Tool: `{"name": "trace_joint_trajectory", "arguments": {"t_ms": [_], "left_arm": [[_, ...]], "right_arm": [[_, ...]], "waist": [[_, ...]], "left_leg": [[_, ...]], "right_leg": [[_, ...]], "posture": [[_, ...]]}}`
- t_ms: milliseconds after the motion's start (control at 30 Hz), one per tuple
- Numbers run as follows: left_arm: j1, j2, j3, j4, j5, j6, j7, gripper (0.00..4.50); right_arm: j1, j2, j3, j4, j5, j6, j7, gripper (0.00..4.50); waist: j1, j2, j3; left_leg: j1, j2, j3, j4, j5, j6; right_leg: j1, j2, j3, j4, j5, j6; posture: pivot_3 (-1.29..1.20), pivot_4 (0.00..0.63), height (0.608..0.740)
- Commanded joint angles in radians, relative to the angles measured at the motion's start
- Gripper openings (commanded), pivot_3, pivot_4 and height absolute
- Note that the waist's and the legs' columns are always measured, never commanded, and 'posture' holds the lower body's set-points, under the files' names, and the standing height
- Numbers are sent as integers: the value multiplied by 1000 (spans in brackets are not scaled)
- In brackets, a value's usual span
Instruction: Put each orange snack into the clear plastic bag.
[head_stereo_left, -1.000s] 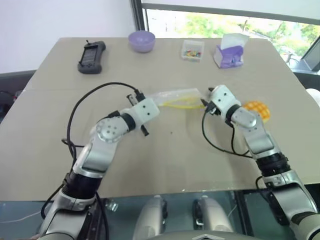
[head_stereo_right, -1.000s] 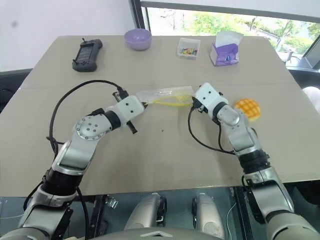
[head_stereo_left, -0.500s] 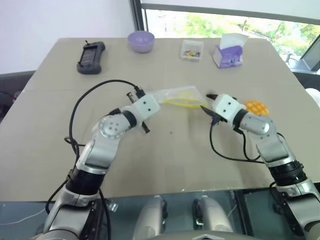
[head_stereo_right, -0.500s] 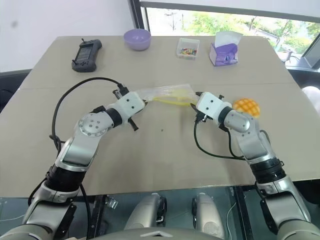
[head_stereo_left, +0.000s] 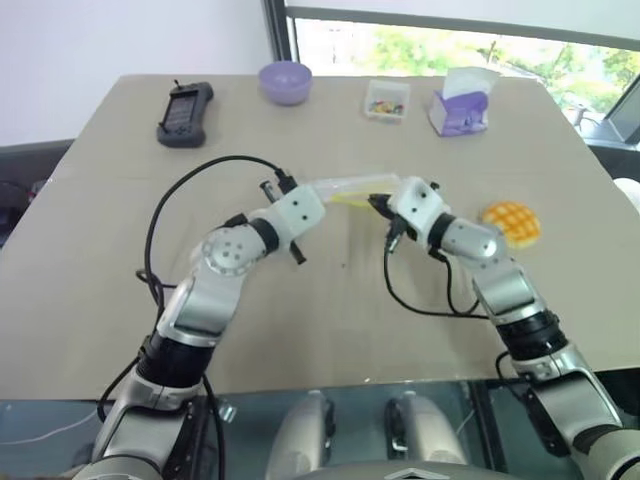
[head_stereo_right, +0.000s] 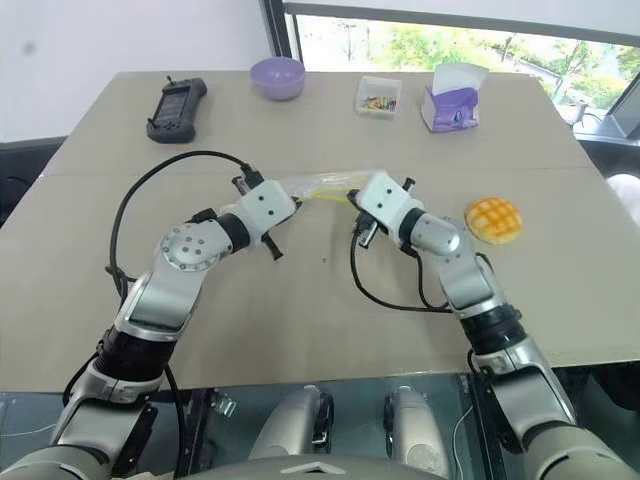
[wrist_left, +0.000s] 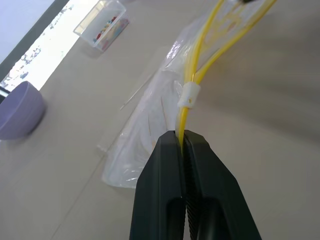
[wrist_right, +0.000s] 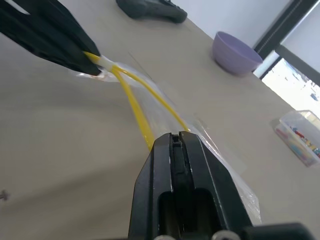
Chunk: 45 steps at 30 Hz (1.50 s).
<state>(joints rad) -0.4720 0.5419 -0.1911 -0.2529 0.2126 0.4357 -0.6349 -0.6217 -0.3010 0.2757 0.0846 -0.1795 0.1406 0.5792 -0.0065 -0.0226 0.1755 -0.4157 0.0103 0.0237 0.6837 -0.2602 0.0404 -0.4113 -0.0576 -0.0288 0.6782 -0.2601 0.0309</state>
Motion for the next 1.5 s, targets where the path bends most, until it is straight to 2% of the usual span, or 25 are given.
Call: {"name": "trace_joint_trajectory", "arguments": {"t_ms": [33,267,433,533,633,700,767,867,1033,1167,1300,1500], "left_arm": [[0,-3,7,-64,-24,-28,-9,0],[24,0,-5,-80,-57,-72,-35,0],[25,8,-10,-65,-52,-63,-41,0],[23,6,-7,-57,-49,-40,-36,0],[25,6,-7,-59,-47,-23,-33,0],[27,5,-7,-59,-47,-19,-32,0],[25,-1,-4,-55,-49,-5,-25,0],[20,-6,-1,-45,-41,18,-13,0],[-3,-20,16,-6,-31,94,31,0],[-21,-24,23,18,-36,118,54,0],[-33,-28,20,23,-47,119,60,0],[-50,-35,29,37,-60,117,62,0]], "right_arm": [[-37,16,3,48,-22,-25,-39,32],[-62,61,13,178,-84,-54,-147,32],[-88,11,112,300,-257,-159,-248,32],[-91,-4,139,341,-308,-192,-279,1120],[-93,-8,143,355,-330,-216,-298,2702],[-92,-9,142,360,-337,-227,-303,3440],[-95,-13,141,362,-346,-239,-314,4369],[-99,-21,126,359,-348,-261,-336,4448],[-73,-72,70,286,-232,-301,-209,4448],[-39,-137,16,177,-126,-258,-77,4448],[-6,-175,-26,103,-75,-249,-35,4448],[58,-178,-168,49,39,-60,-47,4448]], "waist": [[-1,0,0],[-5,0,0],[-5,0,0],[-6,0,0],[-7,0,0],[-8,0,0],[-8,0,0],[-7,0,0],[-4,0,0],[-3,0,0],[-4,0,0],[-2,0,0]], "left_leg": [[0,0,0,0,0,0],[0,0,0,0,0,0],[1,0,0,0,0,0],[1,0,0,0,0,0],[1,0,1,0,0,0],[1,0,1,0,0,0],[1,0,1,0,0,0],[1,0,1,0,0,-1],[1,0,1,0,0,0],[0,0,0,0,0,0],[0,0,0,0,-2,3],[1,1,0,0,-1,2]], "right_leg": [[0,0,0,0,0,0],[0,0,0,0,0,0],[0,0,1,1,0,0],[0,0,0,0,0,0],[0,0,1,0,0,0],[0,0,1,0,0,0],[0,1,1,1,0,0],[0,1,1,1,0,0],[0,0,1,0,0,0],[0,0,1,0,0,0],[0,0,0,0,0,0],[0,0,1,1,0,0]], "posture": [[0,150,740],[0,150,740],[0,150,740],[0,150,740],[0,150,740],[0,150,740],[0,150,740],[0,150,740],[0,150,740],[0,150,740],[0,150,740],[0,150,740]]}}
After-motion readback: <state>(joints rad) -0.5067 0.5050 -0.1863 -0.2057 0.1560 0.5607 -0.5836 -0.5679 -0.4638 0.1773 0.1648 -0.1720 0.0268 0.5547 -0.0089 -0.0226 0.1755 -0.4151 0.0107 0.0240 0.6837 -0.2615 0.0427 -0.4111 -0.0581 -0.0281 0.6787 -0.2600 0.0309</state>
